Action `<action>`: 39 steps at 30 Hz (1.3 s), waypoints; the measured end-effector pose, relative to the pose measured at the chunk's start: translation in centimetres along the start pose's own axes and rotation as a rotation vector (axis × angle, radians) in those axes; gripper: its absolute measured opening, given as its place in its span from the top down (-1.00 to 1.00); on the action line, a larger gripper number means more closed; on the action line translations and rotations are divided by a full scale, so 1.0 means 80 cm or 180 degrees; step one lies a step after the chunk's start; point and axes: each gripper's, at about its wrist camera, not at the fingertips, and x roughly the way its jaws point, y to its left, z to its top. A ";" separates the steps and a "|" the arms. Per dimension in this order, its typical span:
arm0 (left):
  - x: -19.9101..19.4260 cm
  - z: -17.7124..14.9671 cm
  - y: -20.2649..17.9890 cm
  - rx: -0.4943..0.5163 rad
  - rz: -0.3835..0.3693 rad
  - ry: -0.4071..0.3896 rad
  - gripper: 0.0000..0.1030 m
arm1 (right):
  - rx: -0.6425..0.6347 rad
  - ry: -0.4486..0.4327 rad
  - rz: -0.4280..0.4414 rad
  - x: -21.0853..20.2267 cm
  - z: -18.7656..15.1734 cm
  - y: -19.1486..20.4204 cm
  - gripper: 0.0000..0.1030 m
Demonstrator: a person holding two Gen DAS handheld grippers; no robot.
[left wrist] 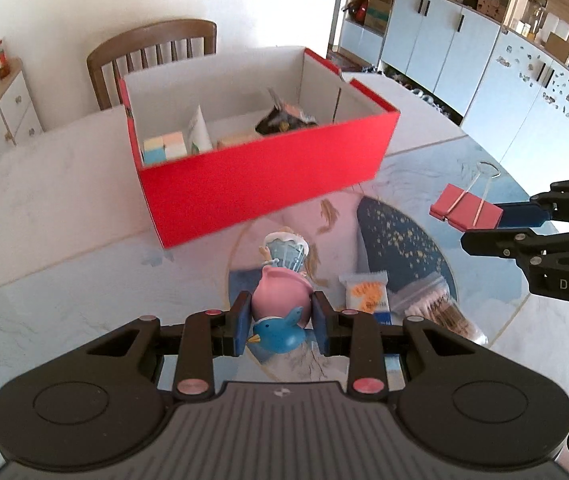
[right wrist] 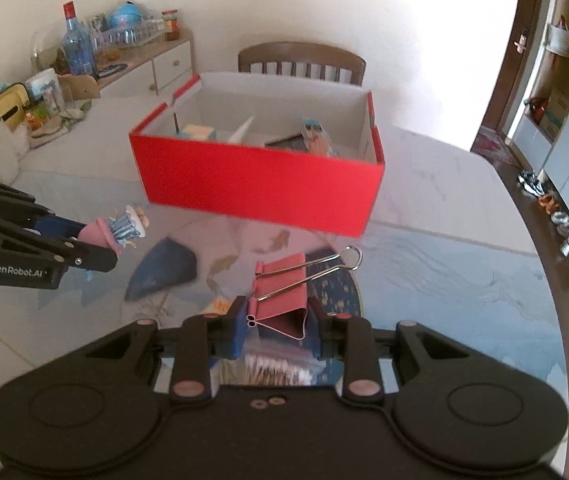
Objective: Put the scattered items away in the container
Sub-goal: 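Lift the pink toy and binder clip and carry both over the red box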
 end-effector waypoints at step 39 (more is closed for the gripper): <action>0.056 0.169 0.046 -0.0049 0.0347 -0.0190 0.41 | -0.0429 -0.0307 0.0365 0.083 0.168 -0.062 -1.00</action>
